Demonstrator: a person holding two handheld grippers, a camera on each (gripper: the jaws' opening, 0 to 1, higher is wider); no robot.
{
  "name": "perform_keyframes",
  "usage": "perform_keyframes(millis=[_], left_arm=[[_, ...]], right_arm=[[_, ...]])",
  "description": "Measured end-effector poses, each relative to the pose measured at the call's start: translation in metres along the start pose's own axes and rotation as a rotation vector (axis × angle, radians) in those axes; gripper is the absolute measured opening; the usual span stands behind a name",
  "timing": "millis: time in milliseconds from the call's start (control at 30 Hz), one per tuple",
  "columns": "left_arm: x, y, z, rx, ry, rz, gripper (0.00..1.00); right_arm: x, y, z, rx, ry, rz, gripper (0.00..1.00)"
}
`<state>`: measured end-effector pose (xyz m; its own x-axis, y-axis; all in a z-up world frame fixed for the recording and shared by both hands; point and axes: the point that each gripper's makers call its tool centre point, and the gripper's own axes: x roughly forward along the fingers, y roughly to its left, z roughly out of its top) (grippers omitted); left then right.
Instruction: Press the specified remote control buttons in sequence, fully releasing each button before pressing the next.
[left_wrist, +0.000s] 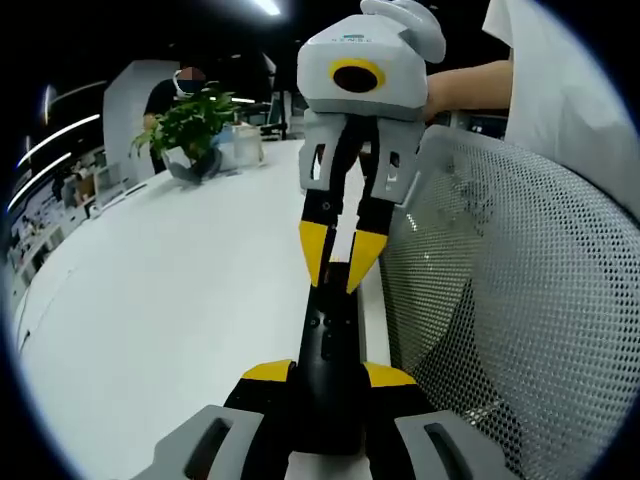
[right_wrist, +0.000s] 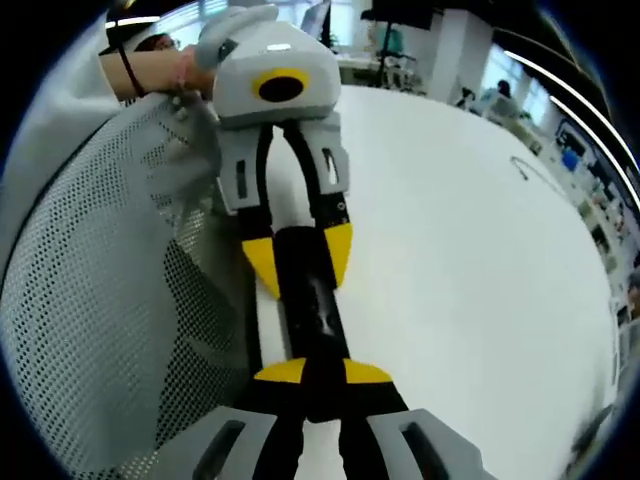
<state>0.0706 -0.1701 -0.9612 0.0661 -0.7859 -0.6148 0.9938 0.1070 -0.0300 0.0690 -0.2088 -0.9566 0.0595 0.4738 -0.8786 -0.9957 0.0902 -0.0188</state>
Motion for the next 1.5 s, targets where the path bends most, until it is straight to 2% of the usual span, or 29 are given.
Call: perform_keyframes(millis=[33, 267, 467, 567, 633, 667, 733, 833, 900, 967, 1267, 1433, 1500], left_arm=[[0.0000, 0.0000, 0.0002, 0.002, -0.001, 0.000, 0.25], [0.0000, -0.0001, -0.0001, 0.001, -0.002, -0.001, 0.25], [0.0000, -0.0002, 0.0000, 0.003, -0.001, -0.003, 0.25], [-0.0001, -0.0003, -0.0001, 0.004, -0.001, -0.004, 0.25], [-0.0002, -0.0002, 0.0001, 0.001, -0.002, -0.004, 0.25], [-0.0001, -0.0001, 0.0001, 0.000, -0.002, -0.004, 0.25], [-0.0001, -0.0001, 0.0001, 0.000, -0.003, -0.004, 0.25], [-0.0005, -0.0004, 0.0000, 0.001, -0.003, -0.002, 0.25], [-0.0005, -0.0003, 0.0000, 0.001, -0.003, -0.002, 0.25], [-0.0005, -0.0002, 0.0000, 0.002, -0.003, -0.002, 0.25], [-0.0005, -0.0002, 0.0000, 0.003, -0.003, -0.004, 0.25], [-0.0003, -0.0002, 0.0000, 0.003, -0.003, -0.004, 0.25], [-0.0002, -0.0001, 0.0001, 0.002, -0.003, -0.003, 0.25]], right_arm=[[-0.0012, -0.0003, 0.0012, -0.027, 0.003, 0.003, 0.08], [0.0003, -0.0007, 0.0008, -0.056, 0.051, 0.022, 0.08], [0.0029, -0.0017, 0.0008, -0.078, 0.140, 0.080, 0.09], [0.0020, -0.0020, -0.0004, -0.090, 0.138, 0.096, 0.09], [0.0013, -0.0021, 0.0002, -0.029, 0.097, 0.107, 0.09], [0.0009, -0.0024, 0.0000, -0.025, 0.080, 0.102, 0.09], [0.0000, -0.0019, 0.0010, -0.076, 0.015, 0.082, 0.09], [-0.0016, 0.0000, 0.0015, -0.078, -0.088, 0.044, 0.09], [-0.0020, 0.0005, 0.0002, -0.064, -0.110, 0.036, 0.09], [-0.0015, 0.0010, 0.0016, -0.097, -0.105, 0.038, 0.09], [0.0019, 0.0029, 0.0050, -0.289, 0.021, 0.098, 0.09], [0.0034, 0.0048, 0.0053, -0.440, 0.128, 0.117, 0.09], [0.0041, 0.0046, 0.0052, -0.455, 0.198, 0.142, 0.09]])
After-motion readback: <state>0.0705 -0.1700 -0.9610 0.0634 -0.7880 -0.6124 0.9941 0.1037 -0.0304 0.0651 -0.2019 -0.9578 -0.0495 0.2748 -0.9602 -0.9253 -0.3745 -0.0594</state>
